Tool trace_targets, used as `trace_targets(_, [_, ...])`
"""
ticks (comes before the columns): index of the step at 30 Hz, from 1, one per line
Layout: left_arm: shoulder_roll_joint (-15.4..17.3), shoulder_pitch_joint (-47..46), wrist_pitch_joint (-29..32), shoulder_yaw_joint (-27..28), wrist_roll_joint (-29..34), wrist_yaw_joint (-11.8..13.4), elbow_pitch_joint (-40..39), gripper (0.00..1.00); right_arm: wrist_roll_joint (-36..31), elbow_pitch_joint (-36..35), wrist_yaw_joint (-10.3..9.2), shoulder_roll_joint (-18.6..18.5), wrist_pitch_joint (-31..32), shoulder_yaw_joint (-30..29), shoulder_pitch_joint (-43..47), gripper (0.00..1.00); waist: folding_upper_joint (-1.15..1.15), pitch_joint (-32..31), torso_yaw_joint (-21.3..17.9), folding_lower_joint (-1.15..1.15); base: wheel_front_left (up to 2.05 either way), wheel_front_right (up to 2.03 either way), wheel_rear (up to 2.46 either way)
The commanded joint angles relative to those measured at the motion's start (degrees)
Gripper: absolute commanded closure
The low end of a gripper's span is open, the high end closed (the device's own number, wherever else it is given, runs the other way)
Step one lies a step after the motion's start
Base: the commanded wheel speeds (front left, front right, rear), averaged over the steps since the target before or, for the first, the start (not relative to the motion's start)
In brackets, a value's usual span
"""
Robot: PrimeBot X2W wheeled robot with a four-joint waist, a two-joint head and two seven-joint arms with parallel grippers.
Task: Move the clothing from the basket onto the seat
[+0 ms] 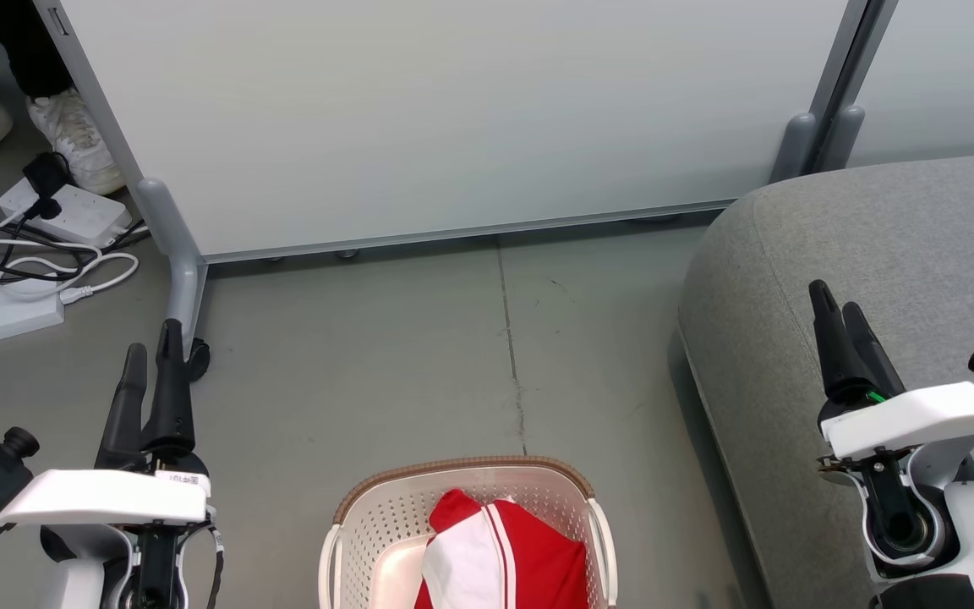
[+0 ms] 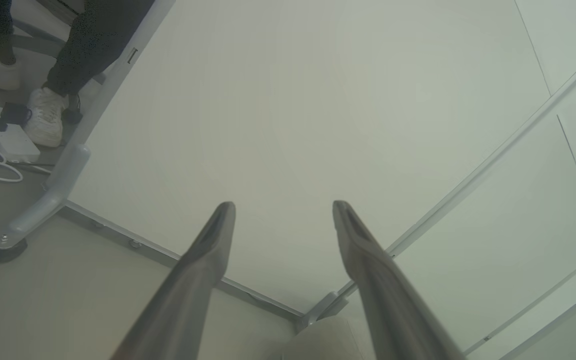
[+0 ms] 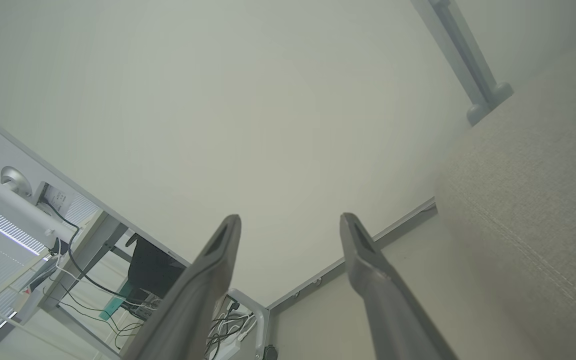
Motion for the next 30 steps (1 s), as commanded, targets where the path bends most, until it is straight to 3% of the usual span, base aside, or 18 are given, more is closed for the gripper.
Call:
trace_targets(1, [1.0,-0.8,-0.6,-0.5,3.1,0.4,-1.3,0.0,-3.0,-1.6,0.25,-0.8,-0.8,0.4,-0.5,0.0,0.0,0.0,0.0,0.0,0.0,0.0,0.0])
trace_targets(7, [2.0,0.4,-1.3,-2.1,9.6,1.4,-1.7,0.0,-9.8,-2.7,0.26,-1.1,-2.3,1.8,0.4,0.0,0.0,-0.3,0.0,0.0,0.0,0.0,0.0])
trace_targets(8, [2.8,1.9,-2.4,-3.9,16.7,2.8,-0.3,0.0,-18.7,-3.1,0.28,-0.6,-4.3,2.6,2.7,0.0,0.0,-0.6,0.1,0.0,0.0,0.0,0.0])
trace_targets(30, [3.3,4.1,-4.4,-6.4,28.0,5.5,2.1,0.0,-31.4,-3.1,0.29,-0.2,-8.0,2.5,6.6,0.0,0.0,-1.0,0.5,0.0,0.0,0.0,0.0])
